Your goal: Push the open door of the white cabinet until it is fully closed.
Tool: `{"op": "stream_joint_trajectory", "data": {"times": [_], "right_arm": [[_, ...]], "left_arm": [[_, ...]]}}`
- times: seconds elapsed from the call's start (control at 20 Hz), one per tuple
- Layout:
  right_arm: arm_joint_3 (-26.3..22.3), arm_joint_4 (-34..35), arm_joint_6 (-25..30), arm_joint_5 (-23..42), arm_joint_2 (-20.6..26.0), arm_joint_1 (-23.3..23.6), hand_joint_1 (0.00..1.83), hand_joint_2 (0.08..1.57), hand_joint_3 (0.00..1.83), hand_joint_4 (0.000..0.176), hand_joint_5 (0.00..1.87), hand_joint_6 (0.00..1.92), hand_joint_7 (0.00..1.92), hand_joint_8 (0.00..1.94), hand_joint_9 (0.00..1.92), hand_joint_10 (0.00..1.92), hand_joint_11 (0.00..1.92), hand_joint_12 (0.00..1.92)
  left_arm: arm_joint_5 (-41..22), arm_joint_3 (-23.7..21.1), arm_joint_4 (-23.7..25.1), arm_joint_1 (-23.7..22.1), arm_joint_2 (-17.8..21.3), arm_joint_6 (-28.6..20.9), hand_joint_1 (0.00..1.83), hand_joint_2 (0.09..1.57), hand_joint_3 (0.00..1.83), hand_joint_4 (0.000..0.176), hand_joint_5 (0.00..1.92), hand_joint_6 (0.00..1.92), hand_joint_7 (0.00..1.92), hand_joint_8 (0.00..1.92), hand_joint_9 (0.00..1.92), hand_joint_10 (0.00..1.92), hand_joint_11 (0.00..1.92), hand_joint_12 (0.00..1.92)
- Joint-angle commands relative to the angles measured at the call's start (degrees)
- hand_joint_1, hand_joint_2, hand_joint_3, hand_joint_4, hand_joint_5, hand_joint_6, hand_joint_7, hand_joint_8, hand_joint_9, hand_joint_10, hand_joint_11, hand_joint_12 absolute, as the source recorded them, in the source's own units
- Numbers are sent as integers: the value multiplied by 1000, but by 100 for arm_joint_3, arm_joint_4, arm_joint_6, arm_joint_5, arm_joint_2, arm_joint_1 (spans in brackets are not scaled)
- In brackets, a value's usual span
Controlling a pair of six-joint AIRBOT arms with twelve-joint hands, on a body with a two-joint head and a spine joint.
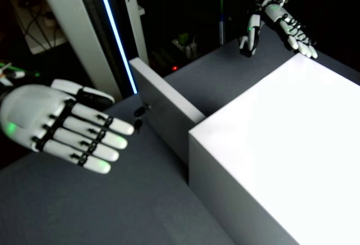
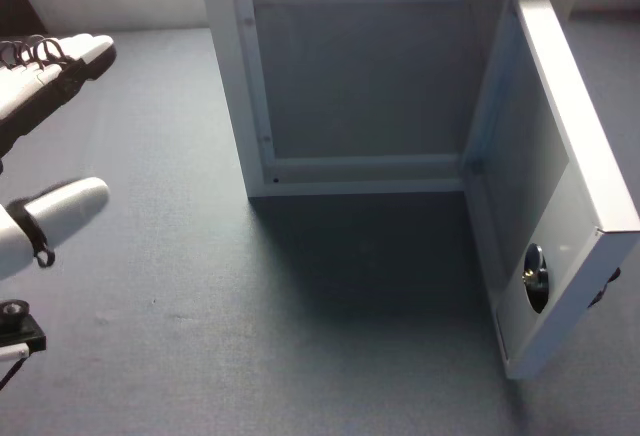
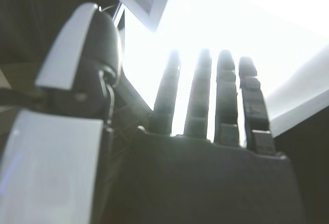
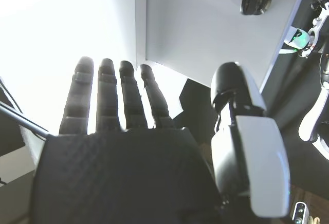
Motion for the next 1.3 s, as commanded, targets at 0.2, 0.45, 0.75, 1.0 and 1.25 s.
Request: {"op": "stream_joint_trajectory", "data": {"times": [0.2, 0.45, 0.75, 1.0, 1.25], "right_arm": [[13, -44, 14, 675, 17, 20, 519, 1366, 12, 0, 50, 23, 0, 0, 0, 0, 0, 0], [16, -461, 15, 639, 46, 94, 470, 1359, 0, 0, 171, 17, 64, 16, 81, 50, 0, 782], [34, -1015, 32, 407, 61, 369, 384, 1301, 0, 0, 229, 10, 215, 13, 211, 145, 0, 1203], [114, -1352, 117, 83, -47, 728, 410, 1292, 0, 0, 301, 27, 256, 10, 216, 161, 0, 1228], [277, -1718, 258, -354, -288, 1213, 355, 1307, 2, 0, 285, 10, 251, 2, 198, 190, 0, 1217]], "left_arm": [[-684, 39, -106, -11, -24, -38, 244, 1446, 5, 0, 19, 2, 0, 0, 0, 0, 0, 0], [-696, 41, -113, -10, -13, -40, 269, 1451, 0, 0, 26, 2, 0, 0, 0, 0, 0, 0], [-738, 43, -154, -8, -10, -40, 279, 1451, 0, 0, 26, 1, 0, 0, 0, 0, 0, 0], [-780, 41, -191, -4, -9, -39, 258, 1451, 0, 0, 27, 0, 0, 0, 0, 0, 0, 0], [-885, 24, -275, 79, 12, -39, 300, 1452, 0, 0, 21, 1, 0, 0, 0, 0, 0, 0]]}}
